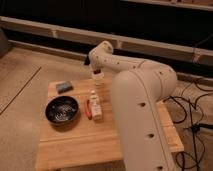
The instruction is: Place the eraser in the ceramic cup
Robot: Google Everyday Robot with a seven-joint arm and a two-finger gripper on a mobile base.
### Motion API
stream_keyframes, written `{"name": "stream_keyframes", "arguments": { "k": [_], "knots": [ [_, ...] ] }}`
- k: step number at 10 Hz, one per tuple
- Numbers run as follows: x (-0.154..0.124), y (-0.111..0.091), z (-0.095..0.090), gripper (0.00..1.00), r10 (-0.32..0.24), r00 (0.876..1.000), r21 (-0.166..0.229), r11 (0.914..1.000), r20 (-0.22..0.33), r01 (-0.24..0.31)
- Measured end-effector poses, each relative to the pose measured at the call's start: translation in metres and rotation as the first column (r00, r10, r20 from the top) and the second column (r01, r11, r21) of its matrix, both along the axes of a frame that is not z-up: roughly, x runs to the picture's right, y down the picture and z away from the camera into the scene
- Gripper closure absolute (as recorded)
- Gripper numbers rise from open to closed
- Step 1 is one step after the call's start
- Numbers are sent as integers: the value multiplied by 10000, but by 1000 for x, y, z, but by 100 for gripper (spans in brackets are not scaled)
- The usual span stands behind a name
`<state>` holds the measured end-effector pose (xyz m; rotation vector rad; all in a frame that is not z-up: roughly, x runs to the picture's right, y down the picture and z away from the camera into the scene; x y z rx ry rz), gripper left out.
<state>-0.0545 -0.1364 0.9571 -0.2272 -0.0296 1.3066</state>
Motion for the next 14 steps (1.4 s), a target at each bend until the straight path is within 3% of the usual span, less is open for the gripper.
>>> {"name": "stream_keyframes", "arguments": {
  "k": [10, 14],
  "knots": [
    [-6, 13, 6, 100, -288, 9995, -443, 9986, -157, 281],
    [5, 20, 9, 100, -367, 9963, -789, 9964, -778, 305]
  ]
}}
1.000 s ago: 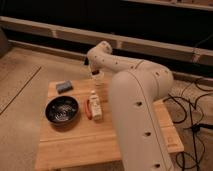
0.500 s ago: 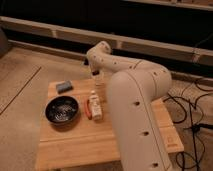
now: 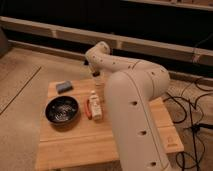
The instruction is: Place the eraser in the ceramic cup
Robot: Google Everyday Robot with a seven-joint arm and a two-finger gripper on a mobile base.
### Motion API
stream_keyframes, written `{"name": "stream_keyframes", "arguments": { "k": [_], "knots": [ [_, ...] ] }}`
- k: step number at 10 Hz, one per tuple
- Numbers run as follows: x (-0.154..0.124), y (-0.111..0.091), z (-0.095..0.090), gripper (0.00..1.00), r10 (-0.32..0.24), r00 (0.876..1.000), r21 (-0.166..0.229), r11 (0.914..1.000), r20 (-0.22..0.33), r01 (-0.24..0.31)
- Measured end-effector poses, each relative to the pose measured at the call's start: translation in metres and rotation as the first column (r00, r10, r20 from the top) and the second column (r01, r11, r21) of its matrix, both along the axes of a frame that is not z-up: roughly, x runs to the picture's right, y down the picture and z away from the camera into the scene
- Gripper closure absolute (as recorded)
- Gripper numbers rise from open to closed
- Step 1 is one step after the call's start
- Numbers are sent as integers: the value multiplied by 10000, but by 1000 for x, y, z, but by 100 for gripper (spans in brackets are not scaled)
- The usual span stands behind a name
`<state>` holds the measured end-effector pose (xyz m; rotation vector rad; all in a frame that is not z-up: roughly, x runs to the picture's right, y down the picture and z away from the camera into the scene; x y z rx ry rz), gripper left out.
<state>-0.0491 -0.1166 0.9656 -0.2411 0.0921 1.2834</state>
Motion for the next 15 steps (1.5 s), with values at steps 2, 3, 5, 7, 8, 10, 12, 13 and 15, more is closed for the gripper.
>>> {"name": "stream_keyframes", "arguments": {
  "k": [2, 3, 5, 7, 8, 10, 12, 13, 15],
  "knots": [
    [2, 1, 0, 100, 71, 9997, -89, 9999, -230, -73],
    [2, 0, 0, 100, 117, 9995, -114, 9999, -301, -120],
    [-1, 1, 1, 100, 195, 9993, -178, 9996, -327, -201],
    [-3, 3, 1, 90, 274, 9992, -277, 9992, -306, -283],
    [-4, 3, 1, 82, 284, 9991, -305, 9991, -314, -294],
    [-3, 5, 2, 59, 291, 9989, -395, 9988, -377, -306],
    [-2, 7, 3, 40, 301, 9987, -461, 9984, -422, -320],
    [-2, 8, 3, 30, 310, 9985, -499, 9982, -441, -332],
    [-3, 9, 4, 23, 339, 9984, -564, 9977, -455, -364]
  ]
}}
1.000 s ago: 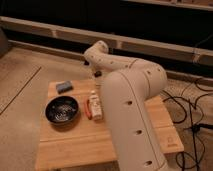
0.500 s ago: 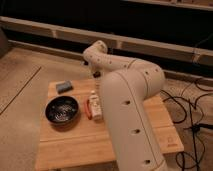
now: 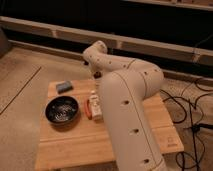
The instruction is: Place the eraser in the ceramic cup
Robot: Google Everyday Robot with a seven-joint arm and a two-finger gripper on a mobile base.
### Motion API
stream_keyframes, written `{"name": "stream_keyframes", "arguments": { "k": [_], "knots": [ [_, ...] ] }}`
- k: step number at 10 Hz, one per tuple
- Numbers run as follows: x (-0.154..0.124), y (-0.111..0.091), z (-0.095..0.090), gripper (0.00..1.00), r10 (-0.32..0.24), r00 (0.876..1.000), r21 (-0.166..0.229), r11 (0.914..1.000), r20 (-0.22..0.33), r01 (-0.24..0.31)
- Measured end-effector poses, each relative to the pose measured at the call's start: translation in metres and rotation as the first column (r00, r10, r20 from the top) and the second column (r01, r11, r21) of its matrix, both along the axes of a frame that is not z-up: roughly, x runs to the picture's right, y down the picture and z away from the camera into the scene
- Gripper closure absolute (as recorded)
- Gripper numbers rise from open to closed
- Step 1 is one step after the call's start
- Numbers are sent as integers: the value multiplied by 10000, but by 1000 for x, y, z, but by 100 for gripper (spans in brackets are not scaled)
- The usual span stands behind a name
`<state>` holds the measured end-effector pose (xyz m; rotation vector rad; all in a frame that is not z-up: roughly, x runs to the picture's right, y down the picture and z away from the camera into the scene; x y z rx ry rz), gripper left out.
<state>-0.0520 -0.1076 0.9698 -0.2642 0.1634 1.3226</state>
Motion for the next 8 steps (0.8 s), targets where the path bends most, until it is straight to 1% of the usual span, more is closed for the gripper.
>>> {"name": "stream_keyframes", "arguments": {
  "k": [5, 8],
  "knots": [
    [-1, 0, 1, 23, -12, 10000, -72, 10000, 13, 12],
    [-3, -2, 1, 23, -37, 9999, -4, 10000, 101, 37]
  ]
}}
